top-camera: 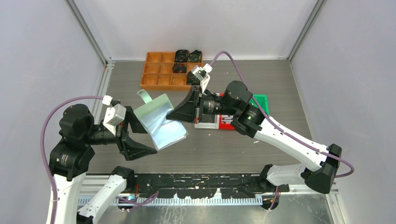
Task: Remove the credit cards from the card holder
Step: Remove the credit card from the card holder.
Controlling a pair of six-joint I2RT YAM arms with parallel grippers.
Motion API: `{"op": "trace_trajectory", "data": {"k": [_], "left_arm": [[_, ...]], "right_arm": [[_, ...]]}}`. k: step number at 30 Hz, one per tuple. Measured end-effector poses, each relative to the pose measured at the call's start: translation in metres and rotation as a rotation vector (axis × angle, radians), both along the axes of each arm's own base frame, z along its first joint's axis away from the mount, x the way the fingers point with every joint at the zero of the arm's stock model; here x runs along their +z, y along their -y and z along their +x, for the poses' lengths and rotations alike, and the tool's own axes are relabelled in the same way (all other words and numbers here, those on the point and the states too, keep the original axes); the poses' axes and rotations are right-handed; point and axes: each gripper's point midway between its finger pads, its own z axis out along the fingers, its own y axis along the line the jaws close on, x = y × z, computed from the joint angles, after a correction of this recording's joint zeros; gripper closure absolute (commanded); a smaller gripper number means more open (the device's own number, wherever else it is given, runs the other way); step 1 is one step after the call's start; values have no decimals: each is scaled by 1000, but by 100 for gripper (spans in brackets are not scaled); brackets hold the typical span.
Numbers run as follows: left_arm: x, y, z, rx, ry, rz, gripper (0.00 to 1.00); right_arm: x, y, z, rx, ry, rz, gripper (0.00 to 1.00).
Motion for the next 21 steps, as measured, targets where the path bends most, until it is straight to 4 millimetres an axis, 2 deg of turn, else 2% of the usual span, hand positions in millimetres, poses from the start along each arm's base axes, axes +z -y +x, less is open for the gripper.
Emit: {"op": "trace_trajectory", "data": {"k": [6,8,13,21], "left_arm": [[0,0,8,54,1,-6,35],[0,-1,11,68,0,-6,40],[0,-2,22,130,1,-4,62],[-7,-6,40,243,16,3,80]], "right_arm": [[-1,0,0,1,-4,-6,99],[-1,0,0,1,-4,-5,99],[0,-1,0,2,-3,-4,97],[0,-3,-1,8,-13,-7,93]]}}
